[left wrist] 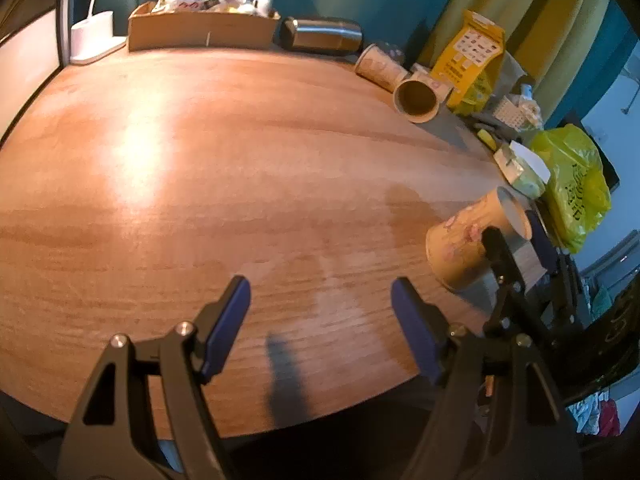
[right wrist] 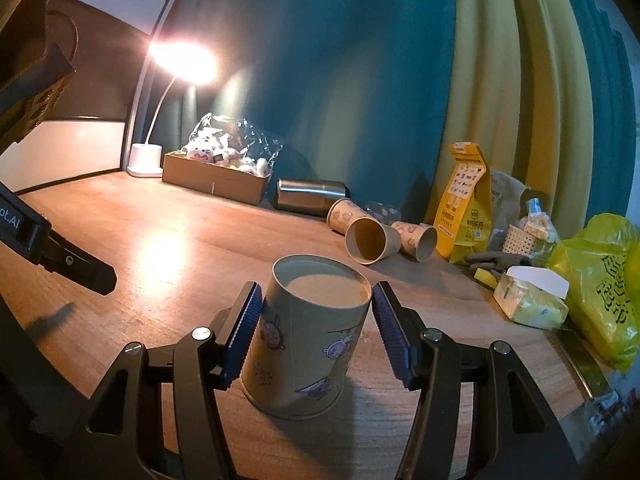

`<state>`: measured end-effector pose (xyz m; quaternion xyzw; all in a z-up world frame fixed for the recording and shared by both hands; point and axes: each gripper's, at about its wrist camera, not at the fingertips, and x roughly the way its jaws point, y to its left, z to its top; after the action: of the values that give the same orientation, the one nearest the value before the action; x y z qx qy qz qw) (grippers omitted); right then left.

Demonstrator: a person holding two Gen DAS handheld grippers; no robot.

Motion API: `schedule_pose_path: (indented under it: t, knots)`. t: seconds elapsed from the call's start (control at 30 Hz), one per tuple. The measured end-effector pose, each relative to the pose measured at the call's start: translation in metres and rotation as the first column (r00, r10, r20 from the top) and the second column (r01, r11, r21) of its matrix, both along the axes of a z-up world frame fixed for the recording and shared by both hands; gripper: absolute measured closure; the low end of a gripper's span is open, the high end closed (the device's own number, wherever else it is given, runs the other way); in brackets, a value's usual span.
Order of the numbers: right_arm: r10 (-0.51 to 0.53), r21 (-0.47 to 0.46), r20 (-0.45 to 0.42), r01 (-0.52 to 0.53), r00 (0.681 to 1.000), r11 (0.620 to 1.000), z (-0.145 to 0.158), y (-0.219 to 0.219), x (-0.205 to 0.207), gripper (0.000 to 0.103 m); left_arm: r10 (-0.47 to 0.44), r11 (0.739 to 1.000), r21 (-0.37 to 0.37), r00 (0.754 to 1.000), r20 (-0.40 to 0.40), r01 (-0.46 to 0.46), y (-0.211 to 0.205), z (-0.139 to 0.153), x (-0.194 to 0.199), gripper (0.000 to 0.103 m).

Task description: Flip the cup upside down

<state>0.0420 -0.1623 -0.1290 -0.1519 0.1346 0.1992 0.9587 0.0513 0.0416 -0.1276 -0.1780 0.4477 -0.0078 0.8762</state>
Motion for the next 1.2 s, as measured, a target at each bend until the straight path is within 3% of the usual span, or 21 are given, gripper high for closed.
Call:
schedule_pose_path:
  t: [0.3, 0.63, 1.0, 1.1, 1.2]
  knots:
    - [0.019, 0.090, -0.163, -0.004, 0.986, 0.996, 0.024, -0.005, 0.014, 0.030, 0.021, 0.999, 0.037, 0.998, 0.066, -0.024, -0.001, 0.026, -0.009, 0.029]
    - [-0.008, 0.135, -0.358, 0.060, 0.934, 0.989, 0.082, -0.016, 0.025, 0.030, 0.009, 0.997, 0.069, 0.989, 0.147, -0.019, -0.015, 0.062, -0.023, 0.028]
    - [-0.039, 0.132, -0.374, 0.094, 0.926, 0.987, 0.115, -0.030, 0.017, 0.030, -0.006, 0.986, 0.161, 0.972, 0.234, -0.033, -0.031, 0.097, -0.036, 0.028]
    - [-0.044, 0.126, -0.377, 0.098, 0.925, 0.987, 0.122, -0.031, 0.015, 0.030, -0.006, 0.981, 0.188, 0.968, 0.251, -0.042, -0.035, 0.102, -0.038, 0.017]
    - [-0.041, 0.138, -0.395, 0.103, 0.918, 0.985, 0.123, -0.033, 0.017, 0.030, -0.013, 0.978, 0.204, 0.964, 0.266, -0.043, -0.036, 0.104, -0.040, 0.017]
